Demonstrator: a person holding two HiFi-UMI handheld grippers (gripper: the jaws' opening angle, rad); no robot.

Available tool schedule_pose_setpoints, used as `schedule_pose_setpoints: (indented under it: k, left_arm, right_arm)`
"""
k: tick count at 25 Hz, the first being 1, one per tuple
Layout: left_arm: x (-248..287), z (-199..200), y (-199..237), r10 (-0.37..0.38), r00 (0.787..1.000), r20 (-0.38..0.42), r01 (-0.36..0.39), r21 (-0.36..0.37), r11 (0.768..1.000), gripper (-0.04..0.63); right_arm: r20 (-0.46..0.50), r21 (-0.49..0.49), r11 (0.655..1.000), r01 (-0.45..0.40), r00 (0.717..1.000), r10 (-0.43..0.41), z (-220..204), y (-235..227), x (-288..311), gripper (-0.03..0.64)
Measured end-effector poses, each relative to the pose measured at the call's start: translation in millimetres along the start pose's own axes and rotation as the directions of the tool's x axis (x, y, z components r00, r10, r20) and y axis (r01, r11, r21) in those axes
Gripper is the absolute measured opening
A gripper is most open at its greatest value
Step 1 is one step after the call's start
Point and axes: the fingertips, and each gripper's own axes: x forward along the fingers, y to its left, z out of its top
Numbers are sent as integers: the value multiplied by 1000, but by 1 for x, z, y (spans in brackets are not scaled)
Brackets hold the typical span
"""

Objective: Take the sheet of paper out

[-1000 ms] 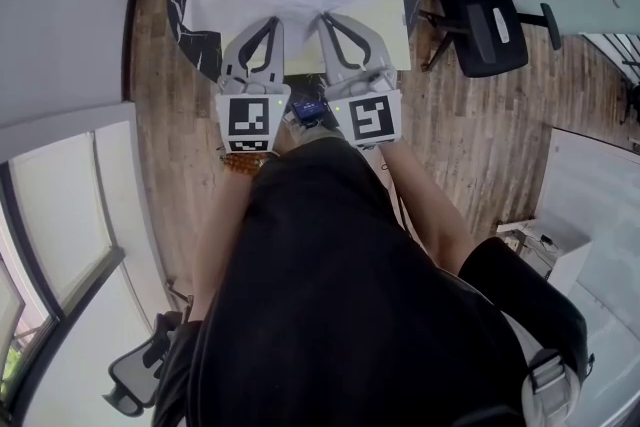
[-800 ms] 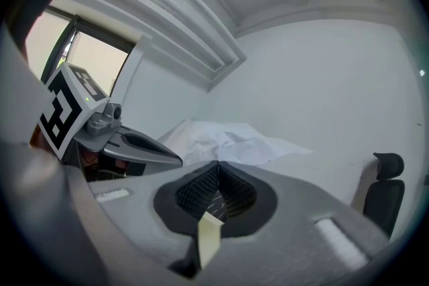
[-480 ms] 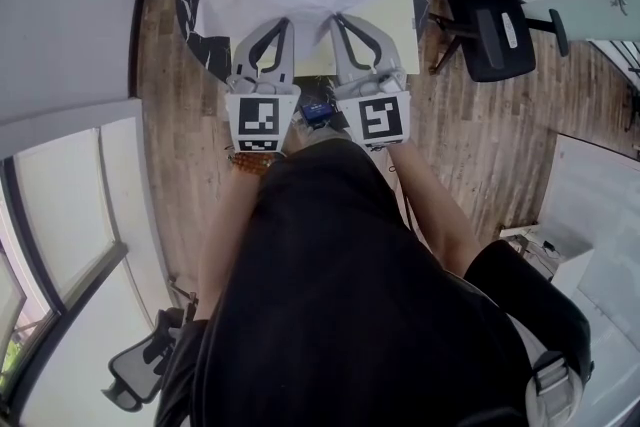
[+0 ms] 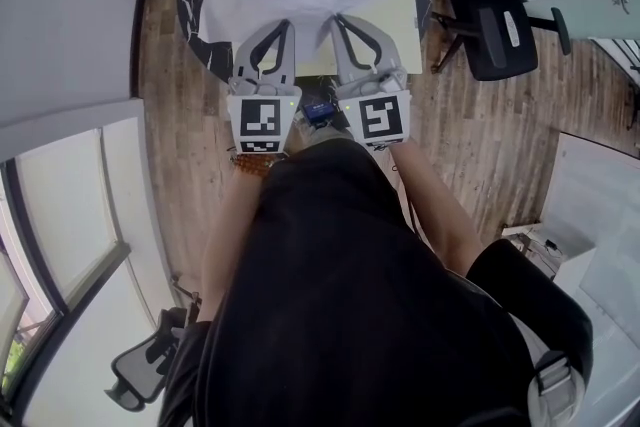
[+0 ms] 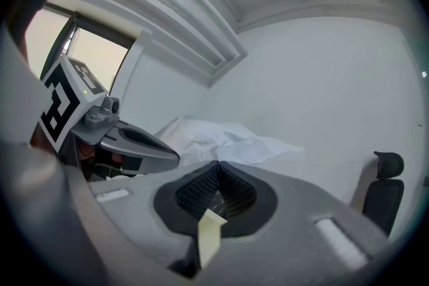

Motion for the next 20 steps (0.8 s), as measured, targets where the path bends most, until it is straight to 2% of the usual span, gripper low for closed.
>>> schedule_pose_setpoints:
  k: [20]
  left_arm:
    - [1,-7,-1,1,1000,-16,-1,-4,1000,-5]
  right_arm:
    - [-13,8,1000,-21,1000,21,-10,3,0,-3]
